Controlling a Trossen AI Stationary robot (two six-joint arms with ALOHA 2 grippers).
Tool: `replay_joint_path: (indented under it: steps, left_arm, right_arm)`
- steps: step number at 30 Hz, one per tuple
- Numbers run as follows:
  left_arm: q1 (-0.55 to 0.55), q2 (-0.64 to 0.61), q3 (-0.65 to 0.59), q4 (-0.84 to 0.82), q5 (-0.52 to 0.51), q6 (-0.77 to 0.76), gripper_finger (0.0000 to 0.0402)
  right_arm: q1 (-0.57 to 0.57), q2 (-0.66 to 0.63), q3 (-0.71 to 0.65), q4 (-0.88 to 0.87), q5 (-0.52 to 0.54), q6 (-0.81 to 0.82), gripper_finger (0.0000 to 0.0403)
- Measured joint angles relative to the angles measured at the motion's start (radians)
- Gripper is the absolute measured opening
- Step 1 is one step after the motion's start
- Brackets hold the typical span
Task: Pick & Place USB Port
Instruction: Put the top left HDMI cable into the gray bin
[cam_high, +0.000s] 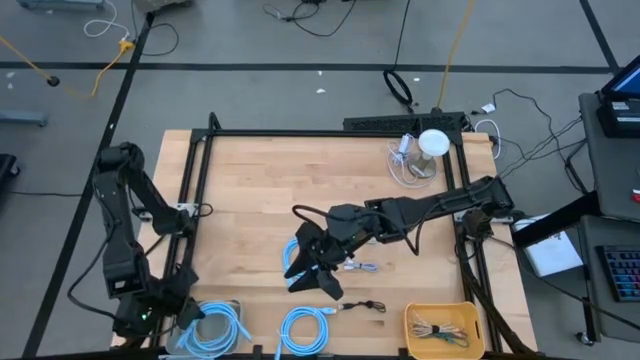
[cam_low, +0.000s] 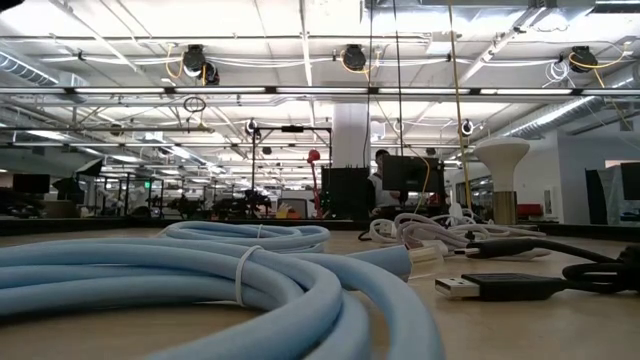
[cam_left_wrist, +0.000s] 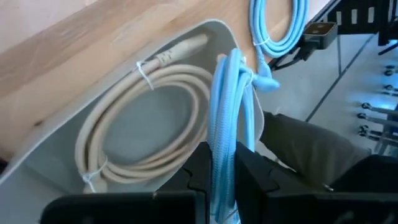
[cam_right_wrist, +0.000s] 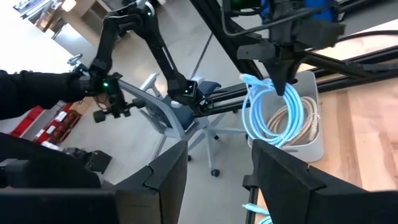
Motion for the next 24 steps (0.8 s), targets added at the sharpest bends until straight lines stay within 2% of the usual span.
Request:
replay_joint_path:
  steps: [9,16,22,24]
  left_arm:
    - [-0.006,-0.003,-0.097,0.099,0.043,0.009,0.0036]
    - [-0.008,-0.002,-0.111,0.051,0.085,0.004,0.0036]
    - [-0.019,0.000,-0.114,-0.018,0.206,-0.010,0.0036]
    - [-0.022,0.001,-0.114,-0.025,0.211,-0.007,0.0036]
  right_arm:
    - [0.000,0.000,0.000,0.002,-0.002,0.018,0.0171]
    - [0.000,0.000,0.000,0.002,0.000,0.025,0.0171]
    - [0.000,0.000,0.000,0.007,0.002,0.039,0.0171]
    - [0.000,0.000,0.000,0.008,0.002,0.043,0.0171]
